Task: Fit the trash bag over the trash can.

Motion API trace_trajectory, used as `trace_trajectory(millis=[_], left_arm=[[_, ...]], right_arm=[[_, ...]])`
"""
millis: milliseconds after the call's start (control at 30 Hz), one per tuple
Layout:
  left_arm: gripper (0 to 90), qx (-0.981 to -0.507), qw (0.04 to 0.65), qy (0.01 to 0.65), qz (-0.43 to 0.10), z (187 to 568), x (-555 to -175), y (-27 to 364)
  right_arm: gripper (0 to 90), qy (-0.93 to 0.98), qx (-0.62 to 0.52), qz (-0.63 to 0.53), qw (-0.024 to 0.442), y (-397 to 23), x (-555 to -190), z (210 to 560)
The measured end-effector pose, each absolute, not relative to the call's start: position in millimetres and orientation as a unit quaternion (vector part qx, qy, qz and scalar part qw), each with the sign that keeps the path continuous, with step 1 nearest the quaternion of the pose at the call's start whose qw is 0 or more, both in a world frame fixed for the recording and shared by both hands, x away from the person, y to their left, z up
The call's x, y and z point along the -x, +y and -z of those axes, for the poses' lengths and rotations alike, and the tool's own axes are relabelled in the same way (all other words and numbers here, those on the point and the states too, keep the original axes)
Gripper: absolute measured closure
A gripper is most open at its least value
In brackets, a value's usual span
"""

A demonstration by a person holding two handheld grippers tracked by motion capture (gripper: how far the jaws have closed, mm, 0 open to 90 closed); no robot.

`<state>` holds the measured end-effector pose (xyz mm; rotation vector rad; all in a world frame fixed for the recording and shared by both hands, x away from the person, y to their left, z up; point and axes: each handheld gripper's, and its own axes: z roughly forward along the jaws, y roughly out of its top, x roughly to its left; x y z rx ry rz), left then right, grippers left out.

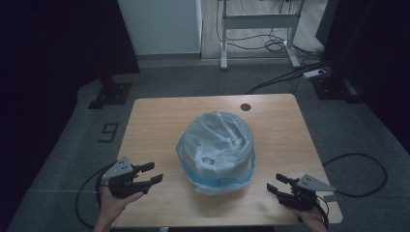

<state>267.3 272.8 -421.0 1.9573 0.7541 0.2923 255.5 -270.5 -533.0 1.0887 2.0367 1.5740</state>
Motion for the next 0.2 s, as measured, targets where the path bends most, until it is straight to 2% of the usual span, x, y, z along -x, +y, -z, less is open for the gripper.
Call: trace_trajectory(millis=[200], left_arm=[[41.1,-0.807,0.488,0.311,-0.118,421.6,-268.8,270.7]], right_arm=[[38.3,0.714,-0.389,-0.556,0.173,-273.6,-256.4,533.8]])
